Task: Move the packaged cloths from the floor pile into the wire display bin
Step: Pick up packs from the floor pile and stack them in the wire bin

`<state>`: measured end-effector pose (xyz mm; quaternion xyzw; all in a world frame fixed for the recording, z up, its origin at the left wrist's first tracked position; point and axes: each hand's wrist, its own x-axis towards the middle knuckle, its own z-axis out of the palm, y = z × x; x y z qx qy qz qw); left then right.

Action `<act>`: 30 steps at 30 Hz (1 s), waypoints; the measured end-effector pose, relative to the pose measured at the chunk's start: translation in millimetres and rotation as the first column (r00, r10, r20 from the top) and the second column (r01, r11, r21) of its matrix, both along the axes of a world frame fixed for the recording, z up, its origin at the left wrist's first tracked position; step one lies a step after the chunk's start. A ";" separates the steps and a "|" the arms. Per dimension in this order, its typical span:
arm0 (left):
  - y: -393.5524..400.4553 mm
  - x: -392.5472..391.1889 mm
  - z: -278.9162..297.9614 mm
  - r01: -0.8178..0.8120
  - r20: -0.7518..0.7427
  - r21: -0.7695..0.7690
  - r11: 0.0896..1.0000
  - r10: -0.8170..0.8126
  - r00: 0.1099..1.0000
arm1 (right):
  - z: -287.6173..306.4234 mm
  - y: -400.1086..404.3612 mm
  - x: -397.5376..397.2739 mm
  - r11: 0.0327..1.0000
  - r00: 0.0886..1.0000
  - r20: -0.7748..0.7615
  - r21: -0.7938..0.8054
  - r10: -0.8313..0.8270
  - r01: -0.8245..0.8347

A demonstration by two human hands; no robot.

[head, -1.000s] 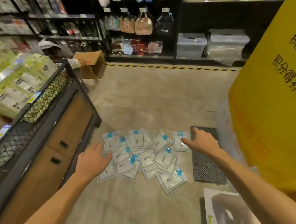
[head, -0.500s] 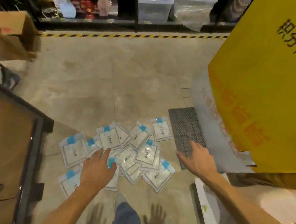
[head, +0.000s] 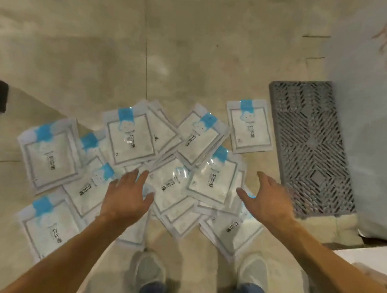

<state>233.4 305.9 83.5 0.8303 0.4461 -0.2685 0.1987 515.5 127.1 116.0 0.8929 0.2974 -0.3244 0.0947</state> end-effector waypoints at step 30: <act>18.2 6.6 -112.4 -0.491 0.124 -0.514 0.703 0.628 0.769 | -155.1 -48.8 24.3 0.321 0.310 -0.745 0.136 -0.591 0.937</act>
